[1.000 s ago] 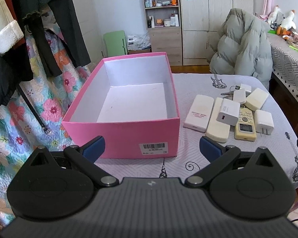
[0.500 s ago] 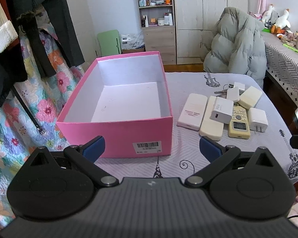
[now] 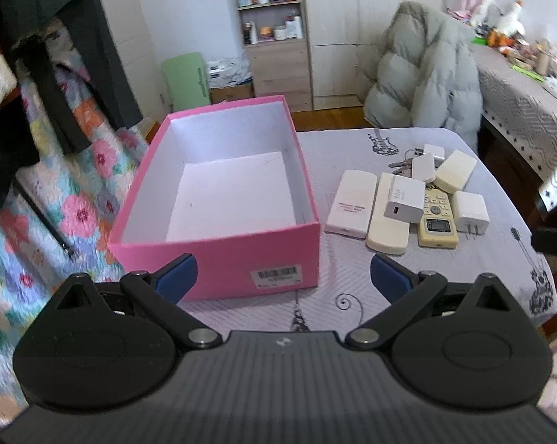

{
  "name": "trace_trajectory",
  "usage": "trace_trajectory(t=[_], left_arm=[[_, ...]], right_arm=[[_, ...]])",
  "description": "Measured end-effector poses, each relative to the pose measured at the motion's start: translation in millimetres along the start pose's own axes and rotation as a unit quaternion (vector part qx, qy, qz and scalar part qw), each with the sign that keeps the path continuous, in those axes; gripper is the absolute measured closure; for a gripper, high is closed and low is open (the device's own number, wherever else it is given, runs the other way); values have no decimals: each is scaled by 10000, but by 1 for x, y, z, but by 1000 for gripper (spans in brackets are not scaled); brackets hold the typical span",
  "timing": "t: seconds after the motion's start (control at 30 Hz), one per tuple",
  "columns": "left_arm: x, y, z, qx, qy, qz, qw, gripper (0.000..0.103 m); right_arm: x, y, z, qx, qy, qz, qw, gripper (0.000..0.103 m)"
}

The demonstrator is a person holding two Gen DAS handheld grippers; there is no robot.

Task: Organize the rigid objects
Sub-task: 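Reach the right tool to the long cream remote and close on it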

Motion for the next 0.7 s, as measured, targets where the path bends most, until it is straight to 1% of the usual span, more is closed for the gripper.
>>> trace_trajectory(t=[0.07, 0.13, 0.17, 0.27, 0.3, 0.4, 0.47, 0.5, 0.53, 0.6, 0.7], left_arm=[[7, 7, 15, -177, 74, -48, 9998, 3], [15, 18, 34, -290, 136, -203, 9993, 3], [17, 22, 45, -311, 100, -247, 9992, 3], [15, 37, 79, -266, -10, -82, 9996, 3], [13, 42, 90, -246, 43, -41, 9997, 3], [0, 54, 118, -306, 493, 6, 9983, 4], [-16, 57, 134, -196, 644, 148, 9976, 10], [-26, 57, 140, -115, 638, 237, 9976, 20], [-36, 56, 145, -56, 618, 328, 9975, 32], [-56, 52, 156, 75, 646, 534, 9965, 43], [-84, 47, 165, 144, 543, 667, 9962, 47]], right_arm=[[5, 6, 4, 33, 426, -265, 9987, 1], [8, 13, 8, 159, 781, -516, 9955, 1], [8, 18, 8, 208, 854, -574, 9945, 1], [3, 34, 9, 341, 889, -675, 9932, 1], [0, 38, 9, 402, 890, -673, 9929, 1], [-11, 48, 8, 419, 980, -636, 9923, 1], [-24, 54, 4, 313, 1036, -491, 9929, 1], [-29, 56, 3, 283, 1070, -404, 9930, 1], [-33, 56, 3, 275, 1096, -295, 9932, 1], [-42, 59, 4, 442, 1084, -13, 9931, 1], [-56, 71, 10, 954, 970, 452, 9897, 1]])
Point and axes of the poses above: each gripper's, at about its wrist camera, not at the fingertips, and x roughly against the way its jaws point, z to its left, y to its top, the point moved 6 cm from there along -x, roughly the way its jaws point, and after that the axes turned 9 degrees about -x, right-handed, at the moved point
